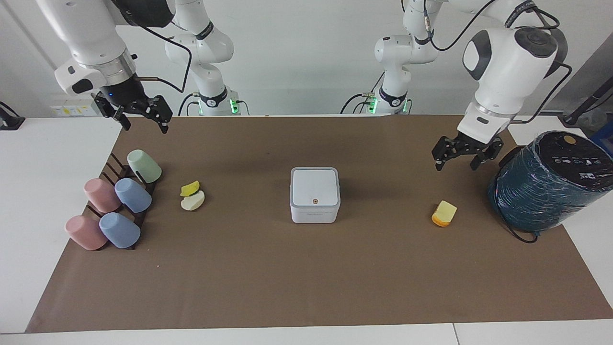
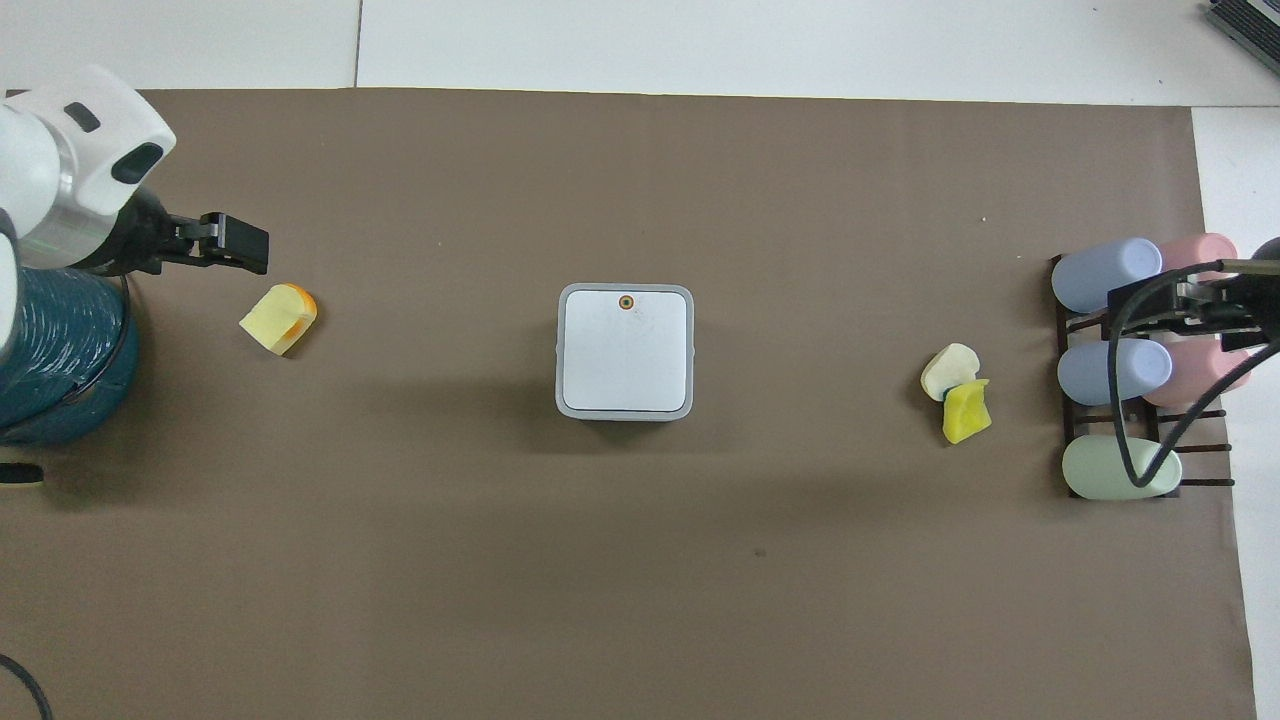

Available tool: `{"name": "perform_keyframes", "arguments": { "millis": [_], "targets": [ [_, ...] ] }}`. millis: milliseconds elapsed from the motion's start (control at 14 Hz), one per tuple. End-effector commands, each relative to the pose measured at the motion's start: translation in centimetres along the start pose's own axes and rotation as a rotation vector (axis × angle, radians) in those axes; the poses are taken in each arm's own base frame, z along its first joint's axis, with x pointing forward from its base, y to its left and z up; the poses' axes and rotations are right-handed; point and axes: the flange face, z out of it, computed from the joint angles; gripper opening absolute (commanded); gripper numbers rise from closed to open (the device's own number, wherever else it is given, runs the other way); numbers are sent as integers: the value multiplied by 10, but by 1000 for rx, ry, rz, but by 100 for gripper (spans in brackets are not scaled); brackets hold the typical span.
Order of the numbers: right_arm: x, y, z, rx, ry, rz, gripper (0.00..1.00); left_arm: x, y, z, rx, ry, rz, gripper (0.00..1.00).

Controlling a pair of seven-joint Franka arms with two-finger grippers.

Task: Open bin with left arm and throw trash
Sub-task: 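Reach the left gripper to the white bin lid's front edge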

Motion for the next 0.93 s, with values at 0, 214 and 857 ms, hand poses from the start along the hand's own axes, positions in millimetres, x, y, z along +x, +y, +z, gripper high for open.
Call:
{"name": "perform_keyframes", "arguments": {
  "millis": [0, 214, 857],
  "targets": [
    [-2, 1, 2, -15, -2, -12, 100, -14, 41, -5, -4, 39, -14, 86],
    [1, 0, 10, -7, 41, -26, 100, -23, 99, 4, -55, 89, -63, 49],
    [23, -4, 104, -8, 87, -154, 100, -49, 227, 66, -271, 236, -232, 25]
  ]
}}
